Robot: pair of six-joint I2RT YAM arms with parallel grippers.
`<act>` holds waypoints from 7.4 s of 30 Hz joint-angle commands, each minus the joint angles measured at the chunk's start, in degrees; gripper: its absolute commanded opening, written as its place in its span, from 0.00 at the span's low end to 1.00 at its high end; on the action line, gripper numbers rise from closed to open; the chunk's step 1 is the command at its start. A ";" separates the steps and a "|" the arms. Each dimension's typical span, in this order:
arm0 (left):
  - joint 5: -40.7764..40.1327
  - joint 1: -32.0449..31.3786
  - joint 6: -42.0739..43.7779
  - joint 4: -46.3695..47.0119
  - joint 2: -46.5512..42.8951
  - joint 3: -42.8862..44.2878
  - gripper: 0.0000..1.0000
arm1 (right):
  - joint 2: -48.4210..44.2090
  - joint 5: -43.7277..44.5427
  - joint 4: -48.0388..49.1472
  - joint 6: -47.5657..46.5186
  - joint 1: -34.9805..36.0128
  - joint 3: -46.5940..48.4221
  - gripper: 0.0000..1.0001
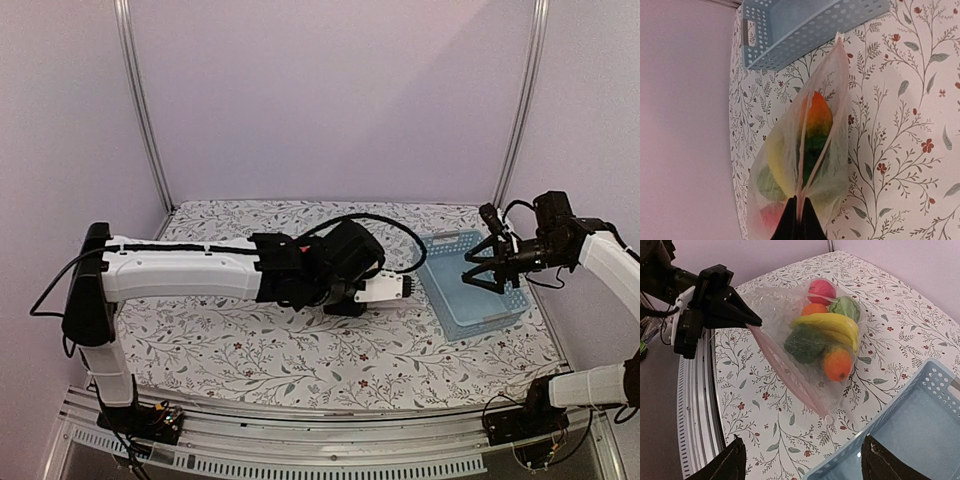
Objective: Place the food in the zip-top bag and seal the zipper
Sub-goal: Pick up the zipper food storage bag at the center of the board, then pass from the left arm to the right, then unzip the zipper of the food storage bag, then adjust the zipper food storage bag at the center of the board.
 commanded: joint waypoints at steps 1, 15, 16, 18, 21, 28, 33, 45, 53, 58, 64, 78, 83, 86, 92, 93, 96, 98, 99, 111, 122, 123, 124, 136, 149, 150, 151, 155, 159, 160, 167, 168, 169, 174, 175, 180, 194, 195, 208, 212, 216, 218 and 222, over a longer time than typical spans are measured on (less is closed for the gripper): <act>5.14 1.22 -6.94 1.68 -6.89 4.01 0.00 | -1.01 -2.86 -4.25 -5.67 1.50 2.06 0.77; 8.02 1.79 -15.02 4.33 -15.69 -0.07 0.00 | -1.01 -8.89 3.87 -3.55 2.43 1.26 0.77; 8.03 2.07 -15.49 4.69 -16.17 -1.06 0.00 | -0.85 -9.33 5.70 -1.91 2.60 0.89 0.76; 8.25 2.49 -16.45 5.62 -17.23 -3.29 0.00 | -0.15 -10.94 8.84 -0.53 3.03 0.41 0.73; 8.57 3.16 -17.68 7.60 -19.07 -6.89 0.00 | 1.71 -12.64 13.25 1.21 4.60 0.00 0.66; 8.73 4.33 -19.58 9.19 -22.17 -10.74 0.00 | 8.89 -14.99 14.88 0.86 10.37 2.28 0.32; 8.98 4.66 -19.99 9.24 -23.15 -12.05 0.00 | 9.30 -15.70 16.67 2.95 11.73 2.86 0.27; 8.37 5.14 -20.17 8.92 -23.36 -12.84 0.01 | 7.87 -13.13 19.14 6.36 12.32 3.35 0.00; 18.33 3.54 -24.37 12.86 -21.54 -4.02 0.56 | 2.26 -3.52 16.18 6.92 17.89 5.61 0.00; 29.42 3.29 -29.35 18.56 -15.08 1.37 0.55 | 1.36 -0.16 13.87 6.89 20.62 7.40 0.00; 36.09 3.31 -35.33 16.49 -7.20 8.91 0.49 | 0.54 2.15 12.58 6.91 21.86 7.93 0.00; 36.02 2.87 -38.85 16.57 -1.38 11.93 0.35 | 0.41 2.62 12.26 7.54 22.04 7.88 0.00; 35.84 2.83 -37.80 14.36 1.15 14.76 0.31 | 0.16 2.81 12.05 7.46 22.07 7.55 0.00; 35.63 2.87 -37.13 13.26 2.16 15.89 0.27 | -0.09 2.81 11.96 7.38 22.09 7.34 0.00; 35.36 2.85 -36.19 11.37 3.52 17.41 0.19 | -0.51 2.94 12.13 7.29 22.09 6.91 0.00; 35.46 2.87 -36.06 11.23 3.59 17.55 0.17 | -0.56 2.98 12.13 7.28 22.04 6.83 0.00; 35.90 2.87 -35.87 11.16 3.60 17.52 0.09 | -0.56 3.07 12.20 7.27 22.05 6.50 0.00; 36.00 2.83 -35.76 11.04 3.60 17.47 0.06 | -0.65 3.14 12.28 7.32 22.04 6.33 0.00; 36.08 2.90 -35.80 11.07 3.54 17.43 0.04 | -0.65 3.16 12.43 7.31 22.04 6.22 0.00; 32.01 4.66 -37.66 8.74 -5.16 7.14 0.04 | -0.42 -1.48 12.92 8.57 16.02 7.98 0.00; 29.77 5.87 -40.45 12.30 -16.01 -7.60 0.06 | 0.73 -4.92 14.28 10.62 15.17 7.21 0.00; 30.14 5.90 -40.34 12.67 -16.01 -7.65 0.06 | 0.97 -5.33 13.83 10.31 15.22 7.37 0.00; 30.40 5.88 -40.32 12.64 -15.93 -7.31 0.06 | 1.16 -5.62 13.66 10.11 15.19 7.57 0.00; 24.20 6.28 -39.31 8.39 -21.34 -14.46 0.06 | 2.65 -11.75 13.43 11.12 3.94 9.40 0.00; 19.53 6.82 -43.39 11.56 -36.41 -32.43 0.06 | 6.95 -12.96 13.50 10.37 -1.39 9.01 0.00; 19.14 6.82 -43.39 11.63 -36.76 -32.75 0.06 | 7.07 -12.97 13.53 10.42 -1.38 8.92 0.00; 18.99 6.95 -43.32 11.76 -37.00 -32.93 0.06 | 7.04 -12.97 13.54 10.50 -1.35 8.88 0.00; 19.25 7.04 -42.42 13.70 -36.79 -32.81 0.07 | 6.84 -12.65 13.11 10.70 -1.42 8.51 0.00; 20.93 6.95 -40.97 14.11 -34.14 -29.15 0.09 | 5.85 -5.60 2.95 2.10 2.95 14.00 0.43; 21.55 6.92 -40.93 13.94 -33.30 -27.64 0.10 | 5.29 -2.42 0.60 0.45 5.18 15.86 0.49; 24.67 6.48 -37.67 14.85 -29.69 -22.81 0.13 | 3.68 16.14 -4.71 -5.18 20.25 24.12 0.72; 24.82 6.28 -37.41 15.12 -29.41 -22.27 0.13 | 3.97 17.60 -5.09 -5.57 22.16 24.90 0.73; 24.89 6.02 -37.04 15.41 -29.19 -21.83 0.14 | 4.49 18.85 -5.50 -5.89 23.98 25.68 0.74; 25.47 4.32 -35.10 17.74 -29.30 -20.45 0.16 | 9.49 24.04 -7.73 -7.20 32.34 29.65 0.81; 25.70 4.06 -34.78 17.90 -29.31 -20.12 0.16 | 10.41 24.71 -8.18 -7.29 33.81 30.49 0.81; 24.59 3.23 -34.66 17.41 -30.03 -19.77 0.17 | 16.11 26.97 -11.77 -7.62 39.89 34.71 0.83; 17.66 -2.21 -49.76 38.55 -47.62 -51.69 0.34 | 18.43 31.99 -14.45 -7.62 45.08 31.14 0.11; 16.90 -3.29 -48.58 41.91 -47.33 -53.40 0.38 | 17.54 31.68 -14.10 -7.74 45.07 31.11 0.09; 7.69 -5.44 -35.26 62.31 -27.64 -48.46 0.45 | 18.34 26.08 -18.78 -7.24 44.98 34.27 0.12; 7.30 -5.56 -34.06 67.28 -28.33 -49.76 0.40 | 18.81 25.08 -19.38 -7.14 44.89 34.71 0.12; 9.60 -5.77 -32.87 68.68 -29.75 -50.50 0.38 | 19.37 24.10 -19.69 -6.71 44.61 36.27 0.12; 11.63 -5.89 -32.57 67.67 -30.09 -50.23 0.36 | 19.56 23.27 -19.91 -6.32 44.17 37.41 0.12; 14.58 -5.86 -32.75 63.47 -30.21 -48.97 0.34 | 20.00 21.43 -20.37 -5.76 42.80 39.17 0.11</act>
